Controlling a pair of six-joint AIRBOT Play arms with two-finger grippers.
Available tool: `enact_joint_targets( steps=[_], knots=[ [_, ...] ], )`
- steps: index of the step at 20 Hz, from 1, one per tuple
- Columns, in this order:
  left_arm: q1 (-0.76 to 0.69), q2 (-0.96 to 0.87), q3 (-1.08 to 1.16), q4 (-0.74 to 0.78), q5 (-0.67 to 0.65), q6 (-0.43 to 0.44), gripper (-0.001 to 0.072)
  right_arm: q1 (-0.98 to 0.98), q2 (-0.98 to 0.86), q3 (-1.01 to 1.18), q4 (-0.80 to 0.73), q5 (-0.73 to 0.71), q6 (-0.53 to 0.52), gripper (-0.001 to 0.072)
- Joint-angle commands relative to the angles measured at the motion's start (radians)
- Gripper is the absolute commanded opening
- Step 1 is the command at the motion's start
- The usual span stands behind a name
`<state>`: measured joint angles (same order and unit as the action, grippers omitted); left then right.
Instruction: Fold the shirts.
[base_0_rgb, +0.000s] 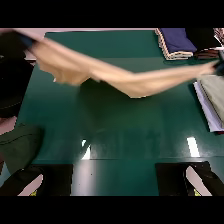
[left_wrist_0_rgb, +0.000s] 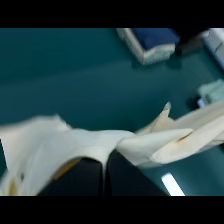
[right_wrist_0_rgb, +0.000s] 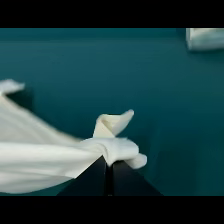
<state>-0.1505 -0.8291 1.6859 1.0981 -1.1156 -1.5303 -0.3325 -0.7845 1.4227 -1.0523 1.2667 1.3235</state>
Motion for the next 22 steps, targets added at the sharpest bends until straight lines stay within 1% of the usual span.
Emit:
enact_joint_targets(
  steps=[1,4,6,9,11,14,16,18,20,22],
  knots=[
    [0.000,0.014,0.372,0.114,-0.027,-0.036,0.0021,0.019,0.045,0.333,-0.067,0.023,0.033,0.0019],
    [0.000,0.014,0.499,0.181,0.032,-0.060,0.0020,0.019,0.010,0.542,-0.203,0.121,0.085,0.0018],
    [0.000,0.014,0.503,0.206,0.070,-0.060,0.0020,0.019,-0.045,0.654,-0.227,0.196,0.091,0.0018],
    [-0.001,0.012,0.412,0.306,0.050,-0.106,0.0020,0.019,-0.121,0.722,-0.227,0.273,0.092,0.0017],
    [0.000,-0.018,0.284,0.377,-0.007,-0.143,0.0021,0.020,-0.168,0.677,-0.223,0.282,0.112,0.0017],
    [0.000,-0.120,0.079,0.363,-0.074,-0.149,0.0021,0.035,-0.246,0.506,-0.224,0.294,0.112,0.0017],
    [0.000,-0.220,-0.036,0.345,-0.071,-0.149,0.0022,0.076,-0.335,0.393,-0.238,0.295,0.112,0.0017],
    [0.000,-0.336,-0.126,0.286,-0.069,-0.146,0.0022,0.100,-0.440,0.283,-0.254,0.294,0.112,0.0017],
    [0.000,-0.476,-0.166,0.230,-0.043,-0.144,0.0023,0.120,-0.560,0.205,-0.258,0.278,0.112,0.0017],
    [0.000,-0.605,-0.165,0.228,-0.013,-0.136,0.0023,0.135,-0.672,0.182,-0.258,0.241,0.108,0.0017]
  ],
)
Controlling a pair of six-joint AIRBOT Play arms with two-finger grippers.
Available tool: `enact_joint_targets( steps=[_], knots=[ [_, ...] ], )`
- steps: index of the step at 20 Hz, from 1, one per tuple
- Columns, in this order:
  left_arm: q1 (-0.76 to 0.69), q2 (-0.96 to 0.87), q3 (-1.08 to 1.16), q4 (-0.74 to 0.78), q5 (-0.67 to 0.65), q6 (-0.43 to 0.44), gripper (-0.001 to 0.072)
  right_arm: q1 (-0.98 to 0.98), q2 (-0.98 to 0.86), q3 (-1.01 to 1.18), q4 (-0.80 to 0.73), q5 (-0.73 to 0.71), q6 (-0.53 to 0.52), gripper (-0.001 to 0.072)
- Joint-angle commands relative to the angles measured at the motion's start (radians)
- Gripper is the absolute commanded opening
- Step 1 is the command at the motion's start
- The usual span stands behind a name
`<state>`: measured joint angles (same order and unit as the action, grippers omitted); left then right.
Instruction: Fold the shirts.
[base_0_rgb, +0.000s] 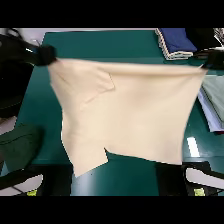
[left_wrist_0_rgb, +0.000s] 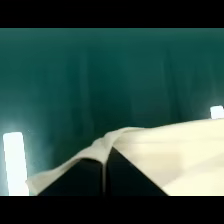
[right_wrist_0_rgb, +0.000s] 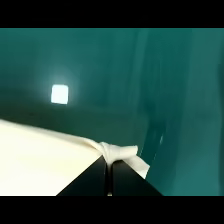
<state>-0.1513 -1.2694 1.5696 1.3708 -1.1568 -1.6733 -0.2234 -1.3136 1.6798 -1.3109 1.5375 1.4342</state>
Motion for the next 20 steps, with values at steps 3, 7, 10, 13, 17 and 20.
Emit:
enact_joint_targets(
  steps=[3,7,10,13,17,20],
  knots=[
    [0.022,-0.291,-0.044,-0.072,0.110,0.034,0.0023,0.029,-0.273,-0.011,0.023,-0.101,-0.003,0.0017],
    [0.117,-0.353,-0.013,-0.196,0.135,0.089,0.0022,0.029,-0.381,0.143,0.036,-0.117,-0.003,0.0017],
    [0.176,-0.352,-0.013,-0.334,0.076,0.212,0.0022,0.029,-0.379,0.164,0.028,-0.104,-0.003,0.0017],
    [0.180,-0.353,-0.024,-0.311,-0.034,0.263,0.0023,0.029,-0.376,0.144,0.026,-0.023,-0.003,0.0017],
    [0.180,-0.353,-0.124,-0.308,-0.044,0.269,0.0022,0.061,-0.314,-0.065,0.026,-0.084,-0.004,0.0018],
    [0.180,-0.353,-0.211,-0.308,-0.023,0.269,0.0022,0.079,-0.269,-0.223,0.028,-0.176,-0.002,0.0019]
  ],
)
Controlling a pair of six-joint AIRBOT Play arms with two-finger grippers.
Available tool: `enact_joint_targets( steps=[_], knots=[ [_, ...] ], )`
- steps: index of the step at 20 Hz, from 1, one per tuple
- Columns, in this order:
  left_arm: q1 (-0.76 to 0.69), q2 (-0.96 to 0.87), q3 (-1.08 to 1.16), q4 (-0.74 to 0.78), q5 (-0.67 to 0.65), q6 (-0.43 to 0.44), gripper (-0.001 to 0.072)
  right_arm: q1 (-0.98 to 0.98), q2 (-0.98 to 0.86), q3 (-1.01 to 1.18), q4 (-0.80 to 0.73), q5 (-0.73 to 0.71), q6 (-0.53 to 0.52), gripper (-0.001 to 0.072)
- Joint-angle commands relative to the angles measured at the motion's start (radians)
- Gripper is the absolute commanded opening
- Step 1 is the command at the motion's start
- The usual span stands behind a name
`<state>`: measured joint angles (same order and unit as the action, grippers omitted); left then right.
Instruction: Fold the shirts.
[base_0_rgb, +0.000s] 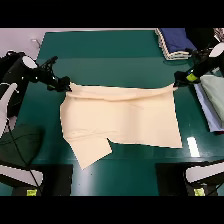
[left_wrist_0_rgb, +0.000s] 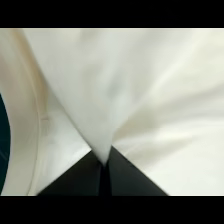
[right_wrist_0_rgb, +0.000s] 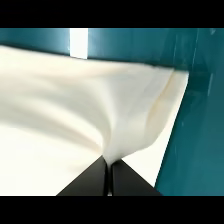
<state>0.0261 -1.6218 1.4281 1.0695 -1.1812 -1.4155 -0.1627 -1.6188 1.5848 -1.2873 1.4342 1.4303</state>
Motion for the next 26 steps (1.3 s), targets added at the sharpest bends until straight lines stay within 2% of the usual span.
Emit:
enact_joint_targets(
  steps=[1,2,3,4,5,6,7,9,12,16,19,22,26],
  knots=[
    [0.003,-0.001,-0.084,-0.006,0.008,0.011,0.0022,0.019,0.047,-0.164,0.005,-0.093,0.002,0.0019],
    [0.003,-0.001,-0.087,-0.006,0.011,0.008,0.0023,0.020,0.057,-0.190,0.013,-0.112,0.002,0.0019],
    [0.003,0.001,-0.087,-0.006,0.011,-0.004,0.0025,0.020,0.072,-0.214,0.013,-0.135,0.006,0.0054],
    [0.003,0.006,-0.087,-0.003,0.008,-0.019,0.0163,0.019,0.089,-0.229,0.012,-0.154,0.006,0.0289],
    [0.003,0.011,-0.085,0.001,-0.002,-0.026,0.0511,0.011,0.106,-0.232,0.011,-0.151,0.006,0.0409],
    [0.006,0.025,-0.079,0.009,-0.026,-0.033,0.0522,-0.001,0.128,-0.232,0.005,-0.137,0.006,0.0409],
    [0.011,0.053,-0.079,0.030,-0.042,-0.035,0.0477,-0.017,0.162,-0.233,0.000,-0.110,0.005,0.0408],
    [0.011,0.151,-0.101,0.138,-0.065,-0.072,0.0476,-0.065,0.238,-0.234,0.001,-0.041,0.005,0.0408],
    [0.011,0.348,-0.285,0.267,-0.098,-0.126,0.0476,-0.121,0.370,-0.279,0.004,0.005,-0.003,0.0408],
    [0.011,0.621,-0.675,0.231,-0.122,-0.144,0.0477,-0.138,0.517,-0.408,0.006,-0.082,-0.003,0.0408],
    [0.011,0.779,-0.892,0.162,-0.113,-0.177,0.0476,-0.130,0.560,-0.468,0.023,-0.101,-0.003,0.0408],
    [-0.008,0.818,-0.995,0.042,-0.062,-0.153,0.0476,-0.130,0.566,-0.493,0.067,-0.109,-0.011,0.0408],
    [-0.147,0.817,-1.036,-0.052,0.131,-0.167,0.0476,-0.131,0.566,-0.515,0.074,-0.106,-0.011,0.0408]
  ],
)
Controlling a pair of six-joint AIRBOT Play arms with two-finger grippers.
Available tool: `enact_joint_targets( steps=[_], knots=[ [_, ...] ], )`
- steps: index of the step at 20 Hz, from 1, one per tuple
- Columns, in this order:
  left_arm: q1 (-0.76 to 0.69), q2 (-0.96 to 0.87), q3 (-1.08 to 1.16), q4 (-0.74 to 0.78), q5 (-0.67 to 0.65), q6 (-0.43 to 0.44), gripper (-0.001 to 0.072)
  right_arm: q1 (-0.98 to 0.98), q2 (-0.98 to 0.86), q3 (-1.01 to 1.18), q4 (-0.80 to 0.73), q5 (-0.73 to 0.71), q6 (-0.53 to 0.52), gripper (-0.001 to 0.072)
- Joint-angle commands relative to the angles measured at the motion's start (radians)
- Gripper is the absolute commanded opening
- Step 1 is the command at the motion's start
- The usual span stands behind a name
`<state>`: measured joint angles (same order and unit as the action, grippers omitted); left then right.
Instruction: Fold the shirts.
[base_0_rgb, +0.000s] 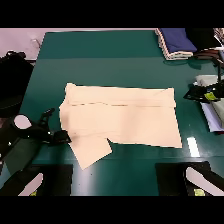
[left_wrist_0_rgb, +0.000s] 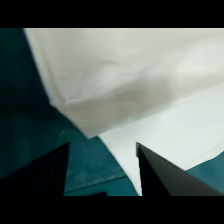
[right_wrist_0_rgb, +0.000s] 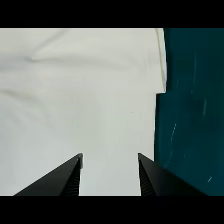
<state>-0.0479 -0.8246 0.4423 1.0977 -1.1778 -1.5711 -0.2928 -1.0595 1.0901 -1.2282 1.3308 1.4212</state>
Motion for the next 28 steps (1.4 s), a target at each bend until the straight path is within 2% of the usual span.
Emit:
enact_joint_targets(
  steps=[1,6,7,8,11,14,15,19,23,25,28],
  knots=[
    [-0.099,0.019,-0.051,-0.081,0.157,-0.037,0.0476,-0.001,0.007,-0.019,0.014,0.000,-0.002,0.0408],
    [-0.114,0.019,-0.051,-0.070,0.146,-0.053,0.0460,-0.002,0.042,-0.019,-0.002,0.009,-0.013,0.0407],
    [-0.114,0.019,-0.049,-0.071,0.132,-0.051,0.0211,-0.005,0.050,-0.019,-0.016,0.023,-0.016,0.0407],
    [-0.114,0.019,-0.046,-0.072,0.110,-0.048,0.0018,-0.014,0.051,-0.019,-0.034,0.049,-0.017,0.0407],
    [-0.114,0.020,-0.014,-0.068,0.029,-0.017,0.0021,-0.082,0.023,-0.027,-0.127,0.174,-0.018,0.0407],
    [-0.114,0.020,0.005,-0.058,0.005,0.009,0.0022,-0.182,0.003,-0.159,-0.161,0.220,-0.017,0.0433],
    [-0.114,0.020,0.005,-0.058,0.006,0.009,0.0022,-0.219,-0.005,-0.234,-0.160,0.214,-0.017,0.0519],
    [-0.114,0.020,0.005,-0.058,0.022,0.010,0.0022,-0.292,-0.048,-0.464,-0.090,0.135,-0.035,0.0522],
    [-0.114,0.020,0.007,-0.058,0.016,0.009,0.0022,-0.245,-0.095,-0.550,-0.013,0.075,-0.045,0.0500],
    [-0.114,0.020,0.012,-0.055,-0.002,0.009,0.0022,-0.196,-0.097,-0.552,-0.001,0.061,-0.047,0.0406],
    [-0.114,0.041,0.060,-0.021,-0.052,-0.002,0.0021,-0.138,-0.029,-0.551,-0.005,0.068,-0.070,0.0090]
  ],
)
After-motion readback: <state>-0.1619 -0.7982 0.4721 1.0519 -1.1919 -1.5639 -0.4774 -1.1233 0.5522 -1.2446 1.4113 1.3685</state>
